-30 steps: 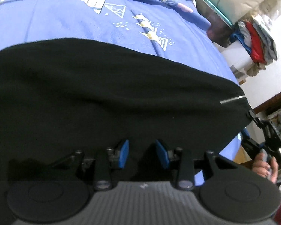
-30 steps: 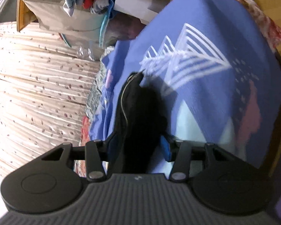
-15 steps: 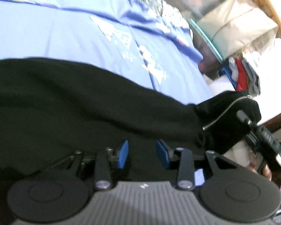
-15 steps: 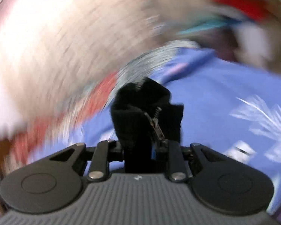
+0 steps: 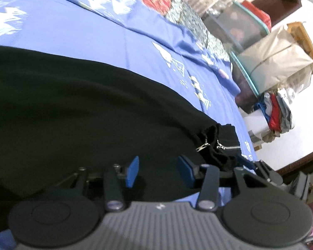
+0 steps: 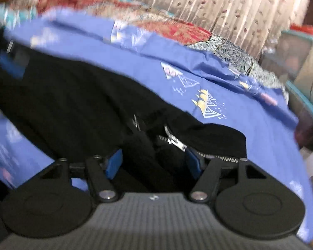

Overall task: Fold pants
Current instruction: 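Hold the waistband with both grippers and fold the pants over toward the legs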

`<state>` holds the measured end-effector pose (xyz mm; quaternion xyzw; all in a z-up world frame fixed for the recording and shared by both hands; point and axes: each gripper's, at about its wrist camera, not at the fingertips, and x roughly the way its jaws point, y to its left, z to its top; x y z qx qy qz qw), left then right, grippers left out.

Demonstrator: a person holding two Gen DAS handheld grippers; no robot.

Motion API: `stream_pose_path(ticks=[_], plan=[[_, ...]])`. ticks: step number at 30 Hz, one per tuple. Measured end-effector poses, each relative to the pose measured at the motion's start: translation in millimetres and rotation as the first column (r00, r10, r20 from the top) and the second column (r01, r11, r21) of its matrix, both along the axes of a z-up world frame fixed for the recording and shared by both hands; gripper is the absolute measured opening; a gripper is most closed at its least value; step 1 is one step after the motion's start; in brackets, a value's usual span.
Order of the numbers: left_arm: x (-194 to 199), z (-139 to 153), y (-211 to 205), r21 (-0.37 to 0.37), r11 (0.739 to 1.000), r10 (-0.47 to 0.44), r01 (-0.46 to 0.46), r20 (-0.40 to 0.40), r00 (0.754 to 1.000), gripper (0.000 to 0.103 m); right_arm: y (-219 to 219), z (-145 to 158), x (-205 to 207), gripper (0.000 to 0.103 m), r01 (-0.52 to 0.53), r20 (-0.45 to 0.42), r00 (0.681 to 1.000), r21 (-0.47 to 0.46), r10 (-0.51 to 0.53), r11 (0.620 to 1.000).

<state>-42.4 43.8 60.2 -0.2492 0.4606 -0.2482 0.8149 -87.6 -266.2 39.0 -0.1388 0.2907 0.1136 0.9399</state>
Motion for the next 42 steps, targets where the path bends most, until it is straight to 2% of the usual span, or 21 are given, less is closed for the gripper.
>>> stream_pose_path(ticks=[3,5,6,8,11,13,14,16,20,22,24,26,29,31,32,33,34,35,36,40,42], plan=[[-18.4,4.7,31.7,-0.02,0.999,0.049,-0.049,0.018,0.999,0.043,-35.9,5.8,12.0,0.067,0.067,-0.052,0.997,0.245,-0.056,0.967],[-31.4,9.7,52.7,-0.03,0.996,0.084,-0.083,0.038,0.996,0.044,-56.2,-2.7,32.1,0.066,0.153,-0.166,0.982,0.427,-0.09,0.891],[-37.2,12.2,61.9,-0.034,0.994,0.102,-0.101,0.05,0.994,0.045,-65.7,-14.6,39.6,0.063,0.203,-0.24,0.966,0.464,-0.098,0.862],[-52.6,17.1,87.7,-0.052,0.985,0.167,-0.164,0.068,0.984,0.049,-66.1,-33.1,49.4,0.063,0.273,-0.336,0.932,0.411,-0.134,0.87],[-75.8,20.0,133.3,-0.076,0.951,0.306,-0.301,0.08,0.949,0.057,-48.4,-7.4,40.8,0.064,0.237,-0.279,0.951,0.378,-0.134,0.895],[-86.6,16.1,159.9,-0.081,0.916,0.399,-0.393,0.076,0.914,0.066,-37.0,15.7,38.3,0.064,0.205,-0.216,0.969,0.422,-0.122,0.883],[-89.5,11.6,171.4,-0.087,0.895,0.442,-0.436,0.063,0.895,0.072,-31.6,24.0,37.7,0.064,0.195,-0.203,0.973,0.455,-0.112,0.869],[-90.0,-0.2,189.8,-0.125,0.854,0.511,-0.505,0.027,0.859,0.075,-16.1,36.9,41.3,0.064,0.163,-0.197,0.978,0.523,-0.067,0.837],[-69.9,-24.2,197.1,-0.193,0.82,0.543,-0.539,-0.035,0.839,0.086,38.0,23.0,79.8,0.063,0.15,-0.301,0.951,0.664,0.077,0.732],[-56.2,-37.7,197.8,-0.188,0.808,0.554,-0.558,-0.076,0.829,0.088,80.5,5.0,99.5,0.05,0.144,-0.361,0.915,0.709,0.18,0.69],[-46.4,-48.9,198.9,-0.208,0.795,0.559,-0.57,-0.112,0.821,0.09,121.2,-8.3,106.2,0.027,0.127,-0.402,0.875,0.729,0.27,0.672],[-40.3,-56.3,203.8,-0.24,0.784,0.56,-0.573,-0.126,0.819,0.093,163.7,-22.2,116.4,0.018,0.122,-0.446,0.826,0.738,0.345,0.664],[-29.6,-60.0,203.9,-0.25,0.79,0.549,-0.559,-0.117,0.828,0.093,207.1,-37.2,137.6,0.015,0.141,-0.497,0.768,0.746,0.404,0.651],[-25.5,-61.3,204.3,-0.246,0.794,0.548,-0.555,-0.106,0.83,0.073,229.8,-54.1,142.9,0.015,0.195,-0.54,0.724,0.757,0.429,0.623],[-25.6,-60.1,206.3,-0.235,0.803,0.544,-0.547,-0.085,0.835,0.044,238.5,-63.3,146.1,0.015,0.23,-0.568,0.696,0.756,0.44,0.612],[-23.9,-59.3,205.4,-0.232,0.813,0.534,-0.534,-0.067,0.843,0.022,249.5,-72.7,149.8,0.013,0.26,-0.605,0.666,0.736,0.436,0.624],[-25.2,-56.8,205.7,-0.227,0.818,0.53,-0.528,-0.057,0.846,0.02,258.1,-83.5,147.8,0.004,0.27,-0.637,0.653,0.702,0.41,0.66],[-28.0,-52.6,204.3,-0.212,0.823,0.531,-0.526,-0.038,0.846,0.018,257.7,-89.3,142.5,0.0,0.273,-0.634,0.661,0.702,0.402,0.658],[-30.5,-45.5,199.8,-0.191,0.836,0.525,-0.515,0.002,0.851,0.018,256.1,-93.3,141.4,0.0,0.296,-0.624,0.666,0.724,0.409,0.623],[-35.5,-6.2,154.1,-0.046,0.925,0.378,-0.378,0.223,0.898,0.018,250.6,-88.3,141.3,0.0,0.308,-0.625,0.651,0.736,0.431,0.603],[-32.6,10.4,121.0,0.035,0.956,0.266,-0.291,0.312,0.912,0.018,246.4,-85.4,141.7,0.007,0.324,-0.614,0.658,0.753,0.436,0.572]])
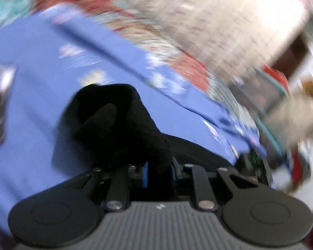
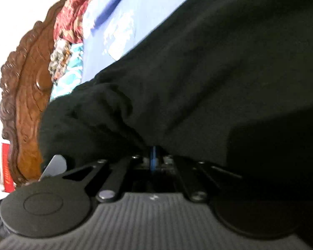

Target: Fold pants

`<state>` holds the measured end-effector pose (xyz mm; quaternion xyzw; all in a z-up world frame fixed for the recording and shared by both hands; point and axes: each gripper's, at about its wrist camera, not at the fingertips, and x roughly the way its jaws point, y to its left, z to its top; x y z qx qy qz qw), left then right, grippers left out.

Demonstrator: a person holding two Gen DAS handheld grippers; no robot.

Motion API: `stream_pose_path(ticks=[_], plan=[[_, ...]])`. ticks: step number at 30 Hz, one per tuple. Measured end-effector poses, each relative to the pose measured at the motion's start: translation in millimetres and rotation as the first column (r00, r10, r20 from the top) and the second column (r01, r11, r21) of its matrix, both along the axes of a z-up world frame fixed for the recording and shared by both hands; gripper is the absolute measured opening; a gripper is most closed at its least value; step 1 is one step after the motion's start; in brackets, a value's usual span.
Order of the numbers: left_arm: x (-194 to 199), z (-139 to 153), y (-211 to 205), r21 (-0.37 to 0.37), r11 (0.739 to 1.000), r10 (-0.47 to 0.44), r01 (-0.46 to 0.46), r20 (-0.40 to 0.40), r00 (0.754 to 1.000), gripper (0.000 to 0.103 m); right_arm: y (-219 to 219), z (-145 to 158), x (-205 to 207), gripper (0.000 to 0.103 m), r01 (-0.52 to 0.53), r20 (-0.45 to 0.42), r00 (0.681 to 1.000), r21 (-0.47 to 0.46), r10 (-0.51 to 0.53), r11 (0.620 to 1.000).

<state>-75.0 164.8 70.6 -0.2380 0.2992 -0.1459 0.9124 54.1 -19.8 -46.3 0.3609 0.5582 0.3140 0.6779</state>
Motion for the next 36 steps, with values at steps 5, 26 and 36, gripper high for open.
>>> stream_pose_path(ticks=[5,26,36], plan=[[3.5,13.8,-88.0,0.224,0.945,-0.258,0.239,0.058,0.964,0.02,-72.4,18.7,-2.8,0.013,0.185,0.085,0.978,0.061,-0.189,0.981],[-6.5,11.1,-27.1,-0.052,0.99,-0.137,0.134,-0.061,0.989,0.053,-149.4,26.1,-3.8,0.062,0.265,0.19,0.947,-0.004,-0.26,0.964],[15.2,5.1,-45.1,-0.046,0.992,-0.122,0.118,-0.097,0.988,0.053,-163.1,81.6,-49.7,0.022,0.438,0.654,0.722,-0.181,-0.225,0.88]])
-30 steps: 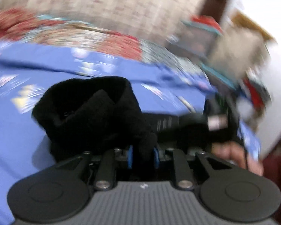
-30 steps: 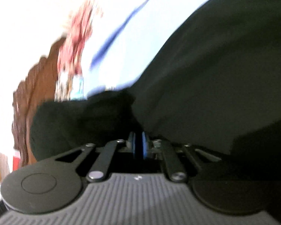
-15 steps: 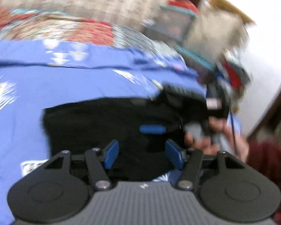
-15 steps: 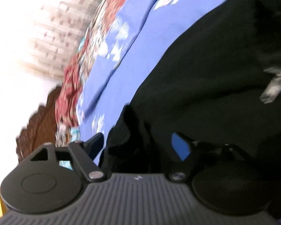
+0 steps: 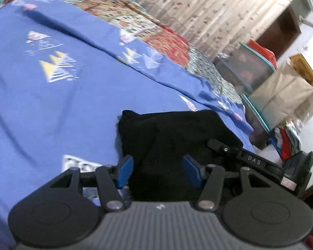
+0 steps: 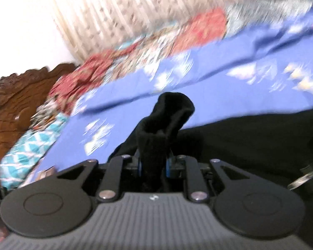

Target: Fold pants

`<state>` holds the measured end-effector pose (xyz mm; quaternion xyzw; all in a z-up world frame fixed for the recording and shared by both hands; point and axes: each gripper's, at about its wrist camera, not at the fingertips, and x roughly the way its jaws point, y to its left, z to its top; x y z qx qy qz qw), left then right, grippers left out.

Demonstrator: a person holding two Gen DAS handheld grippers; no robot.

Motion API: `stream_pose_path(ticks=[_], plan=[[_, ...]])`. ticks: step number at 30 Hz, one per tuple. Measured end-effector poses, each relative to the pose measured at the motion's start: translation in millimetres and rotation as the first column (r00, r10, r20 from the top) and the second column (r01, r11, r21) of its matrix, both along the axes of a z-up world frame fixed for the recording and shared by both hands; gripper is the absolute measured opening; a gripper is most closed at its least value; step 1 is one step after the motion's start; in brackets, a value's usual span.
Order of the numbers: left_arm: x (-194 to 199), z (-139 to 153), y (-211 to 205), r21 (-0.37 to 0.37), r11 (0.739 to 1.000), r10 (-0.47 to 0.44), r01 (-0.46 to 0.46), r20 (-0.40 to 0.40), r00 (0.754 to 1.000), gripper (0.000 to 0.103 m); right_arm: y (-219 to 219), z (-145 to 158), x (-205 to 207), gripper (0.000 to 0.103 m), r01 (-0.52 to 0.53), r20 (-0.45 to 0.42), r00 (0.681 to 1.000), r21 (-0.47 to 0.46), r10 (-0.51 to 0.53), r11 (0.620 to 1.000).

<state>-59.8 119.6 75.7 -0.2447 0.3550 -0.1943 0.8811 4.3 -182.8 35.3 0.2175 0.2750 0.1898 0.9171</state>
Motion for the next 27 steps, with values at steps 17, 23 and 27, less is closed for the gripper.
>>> stream_pose_path(ticks=[17,23,27], plan=[[16.3,-54.8,-115.9,0.361,0.878,-0.304,0.315,-0.09,0.949,0.04,-40.0,-62.7,-13.2,0.053,0.055,-0.252,0.966,-0.017,-0.058,0.998],[16.0,-16.0,-109.2,0.321,0.889,-0.311,0.325,-0.095,0.945,0.042,-90.1,-32.8,-25.6,0.055,0.164,-0.106,0.982,0.064,-0.156,0.984],[17.7,17.3,-100.0,0.244,0.914,-0.329,0.323,-0.018,0.944,0.047,-173.6,-25.2,-53.4,0.068,0.405,-0.01,0.914,0.059,-0.405,0.912]])
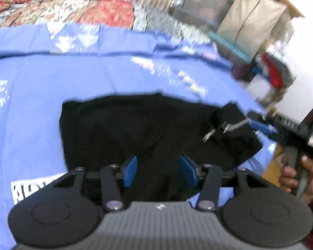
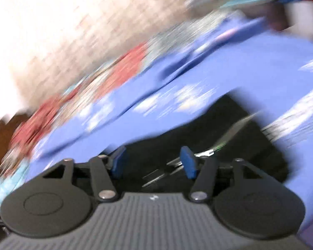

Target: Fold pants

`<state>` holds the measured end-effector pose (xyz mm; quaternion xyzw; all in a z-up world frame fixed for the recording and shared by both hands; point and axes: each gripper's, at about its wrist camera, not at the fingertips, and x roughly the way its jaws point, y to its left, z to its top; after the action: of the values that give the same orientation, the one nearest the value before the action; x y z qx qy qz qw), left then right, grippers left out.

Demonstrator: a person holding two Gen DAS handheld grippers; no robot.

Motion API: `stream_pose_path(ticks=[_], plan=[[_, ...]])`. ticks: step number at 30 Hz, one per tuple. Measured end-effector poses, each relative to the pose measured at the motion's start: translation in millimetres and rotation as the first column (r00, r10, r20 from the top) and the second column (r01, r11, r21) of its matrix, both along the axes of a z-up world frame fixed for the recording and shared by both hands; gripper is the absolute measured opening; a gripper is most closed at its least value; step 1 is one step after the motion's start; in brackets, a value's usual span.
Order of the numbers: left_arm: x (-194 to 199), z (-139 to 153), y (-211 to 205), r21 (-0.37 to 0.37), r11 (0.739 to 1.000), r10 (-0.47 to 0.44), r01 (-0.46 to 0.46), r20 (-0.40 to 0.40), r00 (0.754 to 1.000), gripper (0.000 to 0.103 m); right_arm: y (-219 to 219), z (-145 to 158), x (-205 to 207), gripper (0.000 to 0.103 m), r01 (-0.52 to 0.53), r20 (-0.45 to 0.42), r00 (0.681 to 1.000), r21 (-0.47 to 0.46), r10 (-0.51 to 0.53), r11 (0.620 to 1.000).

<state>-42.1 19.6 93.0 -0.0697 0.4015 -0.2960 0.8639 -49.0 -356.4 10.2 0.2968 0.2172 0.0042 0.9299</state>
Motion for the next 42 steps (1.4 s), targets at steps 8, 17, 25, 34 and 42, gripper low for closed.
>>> stream_pose_path(ticks=[8,17,25,34,42], plan=[[48.8,23.3,-45.7,-0.161,0.986,-0.069,0.052,-0.104,0.992,0.049,-87.1,-51.5,-17.0,0.057,0.153,-0.159,0.98,0.203,-0.121,0.967],[70.1,47.2,-173.7,-0.055,0.974,-0.225,0.22,-0.105,0.969,0.087,5.0,25.4,-23.0,0.02,-0.127,0.014,0.992,-0.052,0.128,0.991],[78.0,38.9,-185.6,0.073,0.979,-0.181,0.19,-0.115,0.977,0.022,68.8,40.4,-31.2,0.02,-0.296,0.058,0.945,-0.276,0.323,0.915],[77.3,59.1,-51.8,-0.156,0.988,-0.015,0.009,-0.041,0.999,0.015,129.1,65.6,-15.1,0.02,-0.434,0.111,0.866,-0.32,0.488,0.842],[60.2,-4.7,71.3,-0.123,0.953,0.256,-0.277,-0.159,0.953,0.015,200.5,47.9,-0.9,0.027,-0.691,0.005,0.705,-0.22,0.709,0.688]])
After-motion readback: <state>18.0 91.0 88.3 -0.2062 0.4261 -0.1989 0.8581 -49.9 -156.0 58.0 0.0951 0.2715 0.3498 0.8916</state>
